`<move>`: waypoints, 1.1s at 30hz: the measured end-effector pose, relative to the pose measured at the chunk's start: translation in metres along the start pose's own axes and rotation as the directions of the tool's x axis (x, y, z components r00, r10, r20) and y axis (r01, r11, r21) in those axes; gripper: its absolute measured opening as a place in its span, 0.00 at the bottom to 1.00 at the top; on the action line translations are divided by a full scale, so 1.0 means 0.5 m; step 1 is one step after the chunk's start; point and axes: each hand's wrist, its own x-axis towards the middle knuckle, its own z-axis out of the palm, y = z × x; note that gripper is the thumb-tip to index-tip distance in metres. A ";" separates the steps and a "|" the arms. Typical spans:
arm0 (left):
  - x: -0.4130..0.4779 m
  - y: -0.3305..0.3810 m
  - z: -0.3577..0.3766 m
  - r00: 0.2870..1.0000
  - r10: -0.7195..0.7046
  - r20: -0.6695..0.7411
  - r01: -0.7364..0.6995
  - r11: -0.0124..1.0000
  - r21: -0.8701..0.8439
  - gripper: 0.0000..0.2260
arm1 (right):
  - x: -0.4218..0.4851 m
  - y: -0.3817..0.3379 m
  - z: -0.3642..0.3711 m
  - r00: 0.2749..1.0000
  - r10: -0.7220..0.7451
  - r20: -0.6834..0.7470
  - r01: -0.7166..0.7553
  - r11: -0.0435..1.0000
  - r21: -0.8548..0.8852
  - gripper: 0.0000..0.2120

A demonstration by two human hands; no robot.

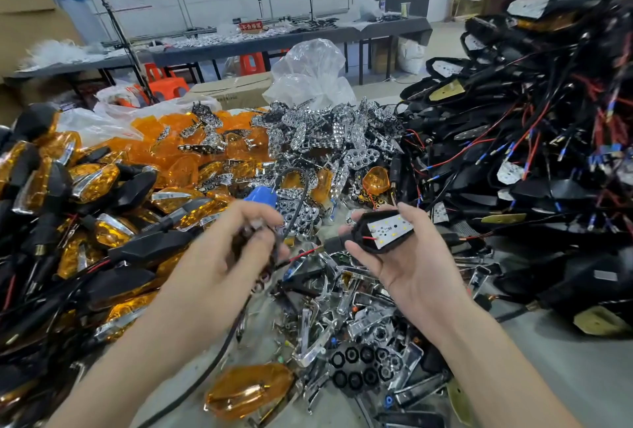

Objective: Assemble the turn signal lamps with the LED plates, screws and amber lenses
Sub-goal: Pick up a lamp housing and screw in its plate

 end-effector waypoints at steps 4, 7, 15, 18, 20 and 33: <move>0.072 0.016 0.032 0.985 -0.138 -0.099 0.135 0.990 -0.041 0.08 | -0.007 0.005 0.013 1.000 -0.005 -0.005 0.005 0.999 -0.044 0.10; 0.102 0.011 0.055 0.994 -0.097 0.059 0.091 0.992 0.086 0.10 | -0.006 0.003 0.013 0.998 -0.060 0.035 0.063 0.991 -0.116 0.10; 0.105 -0.016 0.050 0.904 -0.133 0.407 0.020 0.963 0.269 0.13 | 0.014 -0.010 -0.013 0.990 -0.139 0.002 0.138 0.983 -0.117 0.08; 0.109 -0.028 0.038 0.833 -0.203 0.514 0.068 0.961 0.270 0.09 | 0.020 -0.015 -0.021 0.984 -0.180 0.007 0.180 0.982 -0.060 0.07; 0.112 -0.032 0.036 0.820 -0.205 0.534 0.078 0.965 0.251 0.12 | 0.023 -0.016 -0.028 0.980 -0.198 0.033 0.199 0.979 -0.037 0.08; 0.121 -0.059 0.053 0.911 -0.112 0.397 0.046 0.984 0.173 0.15 | 0.021 -0.023 -0.036 0.983 -0.138 0.122 0.132 0.990 0.058 0.08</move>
